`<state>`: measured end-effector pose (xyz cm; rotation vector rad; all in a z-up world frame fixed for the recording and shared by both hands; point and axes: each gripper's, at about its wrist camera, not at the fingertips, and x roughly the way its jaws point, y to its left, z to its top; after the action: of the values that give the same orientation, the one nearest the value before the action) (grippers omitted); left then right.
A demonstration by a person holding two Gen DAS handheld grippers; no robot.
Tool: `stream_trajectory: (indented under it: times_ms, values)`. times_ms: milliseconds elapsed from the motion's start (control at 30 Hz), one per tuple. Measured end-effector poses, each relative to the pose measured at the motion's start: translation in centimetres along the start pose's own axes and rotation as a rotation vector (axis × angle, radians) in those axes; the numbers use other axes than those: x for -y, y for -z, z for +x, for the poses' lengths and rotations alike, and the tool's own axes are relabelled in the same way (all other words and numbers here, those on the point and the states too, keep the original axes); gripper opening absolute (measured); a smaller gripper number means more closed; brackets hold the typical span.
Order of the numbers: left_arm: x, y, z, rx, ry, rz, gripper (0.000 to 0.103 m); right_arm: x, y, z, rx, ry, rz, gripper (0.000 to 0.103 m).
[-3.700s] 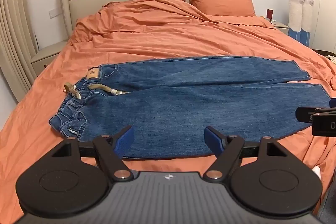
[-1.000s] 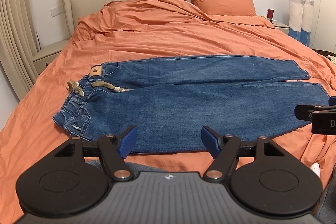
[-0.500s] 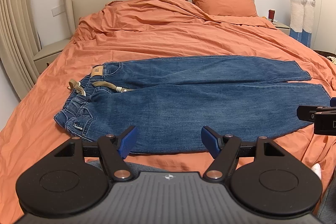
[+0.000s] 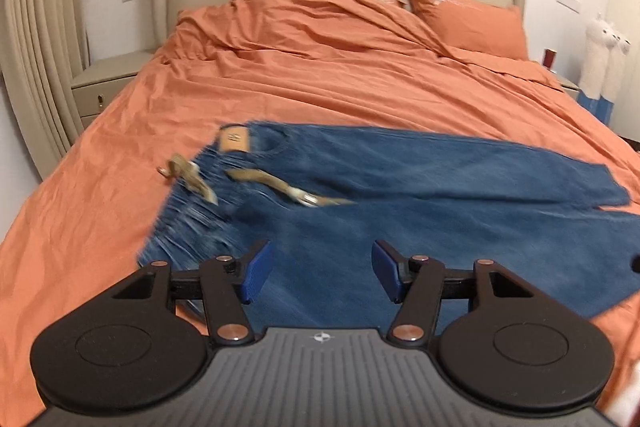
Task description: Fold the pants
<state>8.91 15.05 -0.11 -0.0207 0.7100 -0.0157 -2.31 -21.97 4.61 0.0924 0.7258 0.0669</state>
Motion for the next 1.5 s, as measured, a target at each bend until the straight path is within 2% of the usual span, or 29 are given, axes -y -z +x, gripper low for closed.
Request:
stream_trajectory:
  times_ms: [133,200,300,400,633,667,733,767,800,867,933,1000,1100,1200,1300,1433,1500]
  values:
    - [-4.7,-1.3,4.4,-0.028,-0.001,-0.033,0.07,1.7,0.3,4.2,-0.082,-0.026,0.032,0.082]
    - [-7.0,-1.7,6.9,-0.049,0.014,-0.05,0.076,2.7,0.7,6.1,-0.128,-0.011,0.072,0.082]
    - [-9.7,-1.7,10.6,-0.087,0.008,-0.061,0.076,4.1,1.3,8.3,-0.167,0.027,0.121,0.082]
    - [-12.1,-1.4,13.8,-0.127,0.046,-0.098,0.076,5.0,1.6,9.9,-0.179,0.066,0.148,0.082]
    - [-15.6,-0.5,18.3,-0.185,0.207,-0.17,0.076,6.5,1.5,12.3,-0.205,0.179,0.147,0.082]
    - [-15.8,-0.4,18.6,-0.187,0.227,-0.182,0.073,6.7,1.5,12.5,-0.211,0.19,0.15,0.082]
    - [-16.0,-0.5,18.8,-0.183,0.254,-0.195,0.059,7.0,1.6,13.0,-0.227,0.217,0.147,0.082]
    - [-15.7,-0.5,18.4,-0.173,0.256,-0.187,0.038,7.1,1.7,13.2,-0.231,0.229,0.144,0.082]
    - [-15.3,-0.7,17.9,-0.163,0.259,-0.182,0.009,7.3,1.8,13.2,-0.233,0.24,0.143,0.082]
    - [-14.0,-1.5,15.9,-0.107,0.201,-0.148,0.01,7.7,2.0,13.4,-0.238,0.262,0.139,0.081]
    - [-12.6,-2.8,13.0,-0.019,0.116,-0.103,0.01,8.0,2.1,13.5,-0.238,0.284,0.128,0.081]
    - [-12.6,-3.9,11.1,0.005,0.053,-0.09,0.01,8.1,2.1,13.2,-0.239,0.304,0.111,0.081]
    - [-13.4,-4.1,12.0,-0.075,-0.001,-0.078,0.01,8.8,1.9,12.8,-0.243,0.329,0.087,0.081]
    - [-13.0,-2.6,15.5,-0.152,-0.058,-0.015,0.011,10.0,1.8,12.9,-0.269,0.368,0.062,0.081]
    - [-13.4,-1.0,18.9,-0.23,-0.081,-0.032,0.012,11.6,1.8,12.6,-0.286,0.378,0.066,0.081]
    - [-12.5,-1.1,19.7,-0.252,-0.123,0.03,0.017,13.7,2.0,11.4,-0.3,0.371,0.095,0.081]
    - [-11.9,-1.8,18.6,-0.243,-0.154,0.072,0.026,14.6,2.0,11.0,-0.304,0.359,0.105,0.081]
